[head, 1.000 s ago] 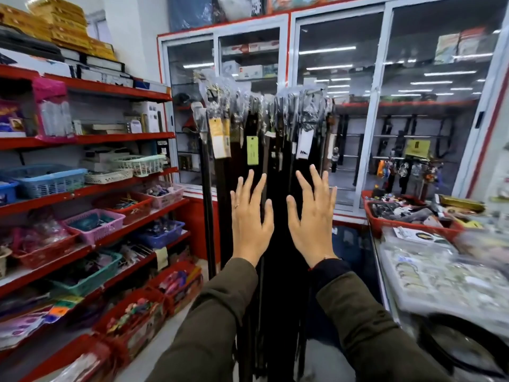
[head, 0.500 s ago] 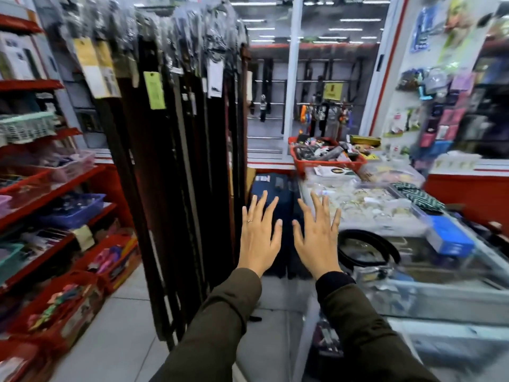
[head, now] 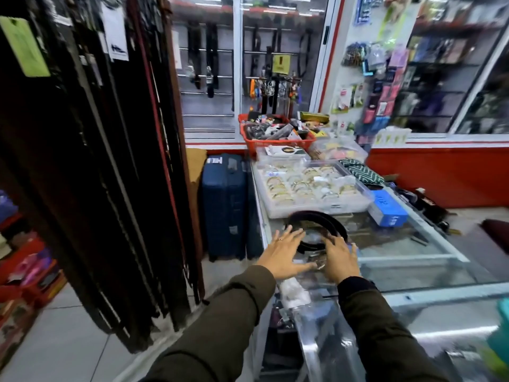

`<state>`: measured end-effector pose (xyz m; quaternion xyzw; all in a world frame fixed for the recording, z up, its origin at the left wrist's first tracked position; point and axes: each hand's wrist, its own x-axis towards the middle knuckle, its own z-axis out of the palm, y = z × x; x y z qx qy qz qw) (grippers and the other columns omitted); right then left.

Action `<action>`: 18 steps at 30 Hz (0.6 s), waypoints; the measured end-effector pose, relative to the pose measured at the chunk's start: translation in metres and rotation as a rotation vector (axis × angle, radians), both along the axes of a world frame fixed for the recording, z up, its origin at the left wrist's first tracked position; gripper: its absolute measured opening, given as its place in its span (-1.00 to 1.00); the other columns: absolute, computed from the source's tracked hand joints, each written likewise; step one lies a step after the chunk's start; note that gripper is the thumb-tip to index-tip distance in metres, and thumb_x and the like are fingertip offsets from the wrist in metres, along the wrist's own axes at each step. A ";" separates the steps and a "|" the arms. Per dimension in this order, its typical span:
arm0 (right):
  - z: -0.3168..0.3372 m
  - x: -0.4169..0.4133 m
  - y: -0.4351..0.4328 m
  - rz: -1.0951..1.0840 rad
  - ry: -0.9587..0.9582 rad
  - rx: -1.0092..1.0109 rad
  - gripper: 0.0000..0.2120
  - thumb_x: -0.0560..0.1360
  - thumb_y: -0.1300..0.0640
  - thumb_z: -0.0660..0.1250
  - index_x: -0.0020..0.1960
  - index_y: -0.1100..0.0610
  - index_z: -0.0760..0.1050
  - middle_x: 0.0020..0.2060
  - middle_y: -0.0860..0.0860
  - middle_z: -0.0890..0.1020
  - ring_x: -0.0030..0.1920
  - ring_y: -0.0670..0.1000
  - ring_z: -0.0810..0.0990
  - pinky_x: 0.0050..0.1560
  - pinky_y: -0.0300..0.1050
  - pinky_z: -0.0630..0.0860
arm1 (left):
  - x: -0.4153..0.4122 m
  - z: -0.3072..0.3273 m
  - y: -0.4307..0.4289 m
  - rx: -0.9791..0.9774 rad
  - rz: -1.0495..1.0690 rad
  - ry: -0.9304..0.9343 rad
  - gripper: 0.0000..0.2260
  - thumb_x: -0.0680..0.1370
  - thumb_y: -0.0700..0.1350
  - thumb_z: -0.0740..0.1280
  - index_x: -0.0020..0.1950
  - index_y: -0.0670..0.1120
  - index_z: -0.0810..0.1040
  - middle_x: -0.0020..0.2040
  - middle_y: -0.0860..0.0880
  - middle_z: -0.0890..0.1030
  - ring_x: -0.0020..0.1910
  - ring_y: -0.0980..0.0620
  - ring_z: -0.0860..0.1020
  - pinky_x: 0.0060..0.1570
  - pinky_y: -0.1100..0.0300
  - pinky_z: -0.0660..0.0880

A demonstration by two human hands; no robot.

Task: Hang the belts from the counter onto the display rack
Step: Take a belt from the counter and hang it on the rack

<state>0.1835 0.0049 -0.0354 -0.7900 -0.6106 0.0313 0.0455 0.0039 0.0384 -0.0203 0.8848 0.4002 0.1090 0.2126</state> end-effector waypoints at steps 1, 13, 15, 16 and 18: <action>-0.002 0.007 0.003 0.015 -0.010 -0.019 -0.40 0.57 0.18 0.33 0.57 0.07 0.23 0.56 0.08 0.30 0.61 0.14 0.17 0.58 0.28 0.03 | 0.009 -0.002 0.003 -0.007 -0.016 0.046 -0.21 0.60 0.29 0.23 0.67 -0.06 0.01 0.68 -0.01 0.03 0.67 -0.02 -0.11 0.63 -0.05 -0.16; 0.023 0.022 0.016 0.222 0.001 -0.061 -0.72 0.45 0.07 0.44 0.16 -0.04 0.64 0.11 0.01 0.67 0.27 0.06 0.56 0.56 0.13 0.07 | 0.031 -0.014 0.018 0.095 0.064 0.118 -0.69 0.64 -0.11 0.28 0.37 -0.15 0.45 0.31 -0.17 0.50 0.35 -0.19 0.42 0.20 -0.10 0.48; 0.031 0.015 0.020 0.261 0.110 -0.115 -0.75 0.40 0.09 0.50 0.08 0.02 0.69 0.03 0.05 0.73 0.13 0.08 0.66 0.25 -0.08 0.45 | 0.018 -0.013 0.017 0.111 0.041 0.115 -0.72 0.64 -0.13 0.26 0.33 -0.16 0.45 0.28 -0.18 0.51 0.32 -0.19 0.43 0.17 -0.10 0.49; 0.035 0.011 0.021 0.269 0.152 -0.159 -0.76 0.37 0.12 0.53 0.04 0.04 0.71 -0.01 0.05 0.74 0.05 0.07 0.68 0.07 -0.13 0.50 | 0.013 -0.014 0.015 0.123 0.031 0.108 -0.74 0.64 -0.13 0.26 0.32 -0.16 0.46 0.27 -0.18 0.51 0.31 -0.19 0.44 0.17 -0.09 0.49; 0.045 0.002 0.021 0.294 0.168 -0.226 -0.82 0.32 0.13 0.56 -0.10 -0.03 0.69 -0.13 0.01 0.71 -0.09 -0.01 0.64 -0.08 -0.17 0.47 | 0.001 -0.015 0.011 0.142 0.026 0.089 -0.76 0.64 -0.13 0.26 0.29 -0.17 0.46 0.25 -0.19 0.52 0.28 -0.20 0.46 0.16 -0.10 0.49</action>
